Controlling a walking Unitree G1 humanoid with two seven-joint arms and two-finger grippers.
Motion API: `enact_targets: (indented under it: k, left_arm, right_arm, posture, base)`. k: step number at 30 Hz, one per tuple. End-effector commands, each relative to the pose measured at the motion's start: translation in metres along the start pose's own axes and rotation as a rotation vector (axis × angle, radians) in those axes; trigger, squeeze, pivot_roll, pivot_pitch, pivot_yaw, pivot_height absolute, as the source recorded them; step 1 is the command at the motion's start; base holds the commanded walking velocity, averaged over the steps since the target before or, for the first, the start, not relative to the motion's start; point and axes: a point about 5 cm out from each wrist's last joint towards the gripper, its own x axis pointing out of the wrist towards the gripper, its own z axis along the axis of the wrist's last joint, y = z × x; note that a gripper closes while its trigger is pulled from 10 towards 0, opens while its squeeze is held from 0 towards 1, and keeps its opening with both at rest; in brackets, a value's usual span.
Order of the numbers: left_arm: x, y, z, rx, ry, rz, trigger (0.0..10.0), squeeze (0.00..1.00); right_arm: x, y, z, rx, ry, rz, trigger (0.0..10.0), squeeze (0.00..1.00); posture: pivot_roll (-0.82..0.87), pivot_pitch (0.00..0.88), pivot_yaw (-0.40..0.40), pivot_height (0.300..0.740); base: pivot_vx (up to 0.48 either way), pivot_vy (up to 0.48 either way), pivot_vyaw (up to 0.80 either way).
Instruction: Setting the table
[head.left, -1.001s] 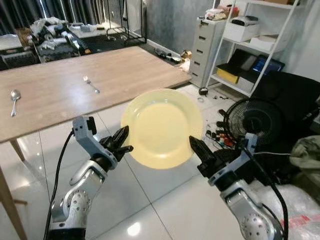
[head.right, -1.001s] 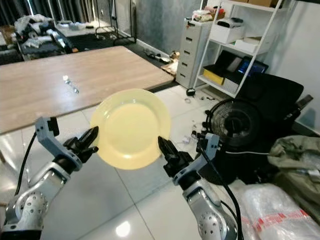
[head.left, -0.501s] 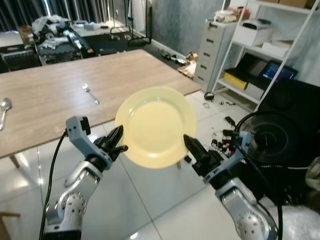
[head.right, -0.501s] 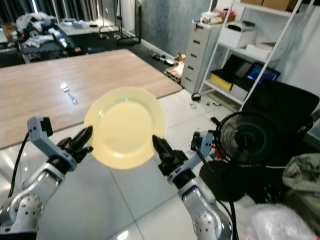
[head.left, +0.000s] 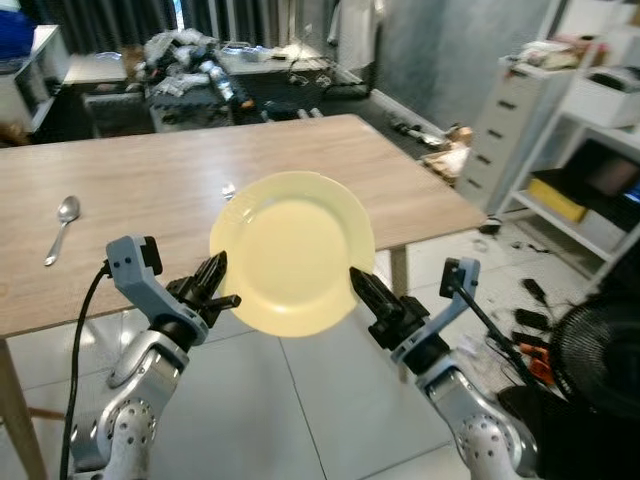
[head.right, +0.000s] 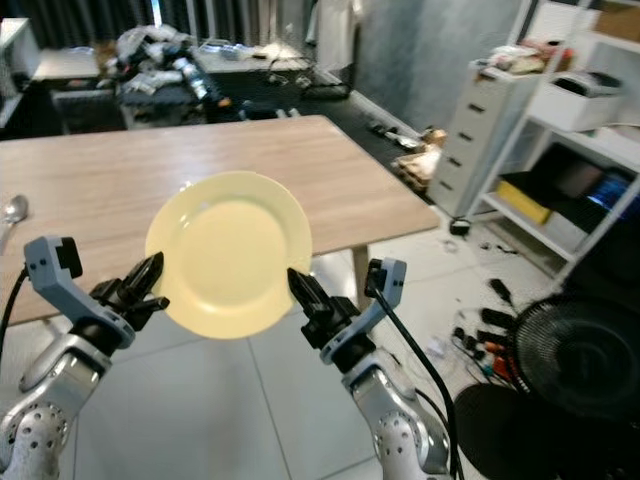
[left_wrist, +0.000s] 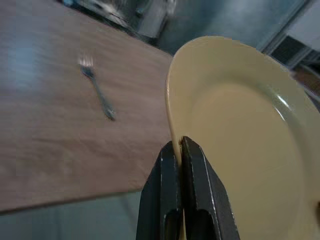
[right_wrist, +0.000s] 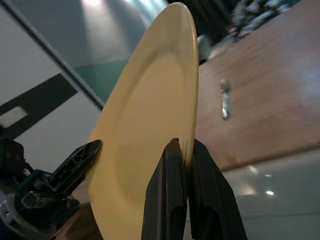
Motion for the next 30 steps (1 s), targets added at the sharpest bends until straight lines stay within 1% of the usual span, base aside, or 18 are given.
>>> enact_targets:
  k: [1, 14, 20, 22, 24, 25, 29, 30]
  left_arm:
    - [-0.003, 0.007, -0.008, 0.033, 0.046, 0.064, 10.0, 0.00]
    - [-0.004, 0.006, -0.009, 0.039, 0.056, 0.064, 10.0, 0.00]
    - [-0.002, 0.006, -0.010, 0.038, 0.059, 0.063, 10.0, 0.00]
    - [-0.002, 0.005, -0.011, 0.035, 0.063, 0.060, 10.0, 0.00]
    - [-0.002, 0.005, -0.011, 0.035, 0.064, 0.058, 10.0, 0.00]
    - [-0.001, 0.004, -0.012, 0.032, 0.072, 0.052, 10.0, 0.00]
    - [-0.001, 0.004, -0.014, 0.031, 0.085, 0.048, 10.0, 0.00]
    - [0.000, 0.004, -0.016, 0.032, 0.104, 0.046, 10.0, 0.00]
  right_arm:
    - [0.003, 0.008, 0.000, -0.012, 0.003, 0.061, 10.0, 0.00]
    - [0.003, 0.005, 0.001, -0.016, 0.001, 0.045, 10.0, 0.00]
    - [0.003, 0.001, 0.001, -0.020, 0.000, 0.011, 10.0, 0.00]
    - [0.002, -0.004, 0.003, -0.028, -0.010, -0.031, 10.0, 0.00]
    - [0.002, -0.005, 0.004, -0.029, -0.013, -0.039, 10.0, 0.00]
    - [0.001, -0.008, 0.006, -0.033, -0.020, -0.066, 10.0, 0.00]
    - [0.000, -0.011, 0.007, -0.035, -0.024, -0.089, 10.0, 0.00]
    - [-0.001, -0.013, 0.008, -0.039, -0.027, -0.103, 10.0, 0.00]
  posture:
    - [0.14, 0.049, 0.036, 0.740]
    - [0.14, 0.053, 0.038, 0.740]
    - [0.13, 0.054, 0.039, 0.740]
    - [0.13, 0.054, 0.039, 0.740]
    - [0.13, 0.054, 0.039, 0.740]
    - [0.12, 0.054, 0.045, 0.740]
    - [0.12, 0.054, 0.048, 0.740]
    - [0.12, 0.053, 0.049, 0.740]
  base:
    - [0.469, 0.000, 0.76]
    - [0.467, 0.000, 0.69]
    - [0.466, 0.000, 0.00]
    - [0.467, 0.000, 0.00]
    - [0.469, 0.000, 0.00]
    - [0.465, 0.000, 0.00]
    - [0.466, 0.000, 0.00]
    - [0.000, 0.000, 0.00]
